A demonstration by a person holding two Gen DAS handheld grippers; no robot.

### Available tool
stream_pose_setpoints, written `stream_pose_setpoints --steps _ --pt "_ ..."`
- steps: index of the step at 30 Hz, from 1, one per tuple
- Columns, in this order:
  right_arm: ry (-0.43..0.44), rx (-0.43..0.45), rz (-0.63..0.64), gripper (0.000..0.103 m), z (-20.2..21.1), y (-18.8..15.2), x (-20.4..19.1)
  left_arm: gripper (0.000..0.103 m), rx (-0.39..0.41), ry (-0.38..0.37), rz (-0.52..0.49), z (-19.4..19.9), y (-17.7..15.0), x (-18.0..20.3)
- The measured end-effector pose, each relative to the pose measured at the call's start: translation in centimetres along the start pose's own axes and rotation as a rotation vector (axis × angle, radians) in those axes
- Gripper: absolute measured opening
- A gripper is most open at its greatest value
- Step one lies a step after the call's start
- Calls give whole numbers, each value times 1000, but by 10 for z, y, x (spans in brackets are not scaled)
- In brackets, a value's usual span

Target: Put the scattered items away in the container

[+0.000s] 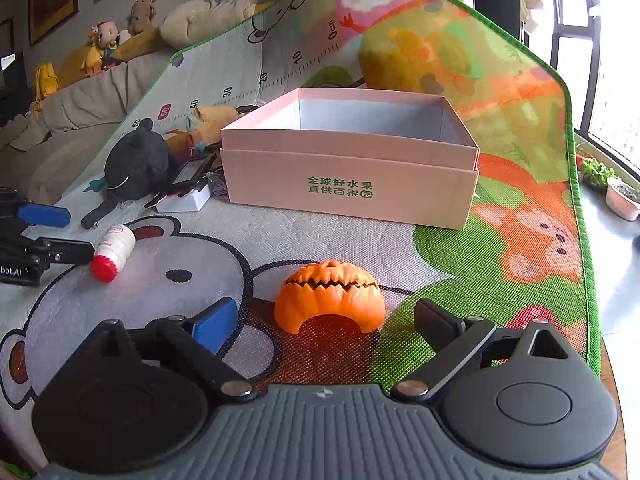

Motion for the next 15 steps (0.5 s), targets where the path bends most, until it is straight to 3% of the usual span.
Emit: stream_pose_setpoints --steps 6,15 --pt "0 0 0 96 0 0 0 87 -17 -74 19 -1 0 10" --pt "-1 0 0 96 0 0 0 90 -28 -94 16 -4 -2 24"
Point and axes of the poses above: each gripper's, at about its wrist camera, not at the fingertips, and z roughly against the way its jaws point, x to its right, y to its top, the point moved 3 cm from there along -z, roughly the way its jaws point
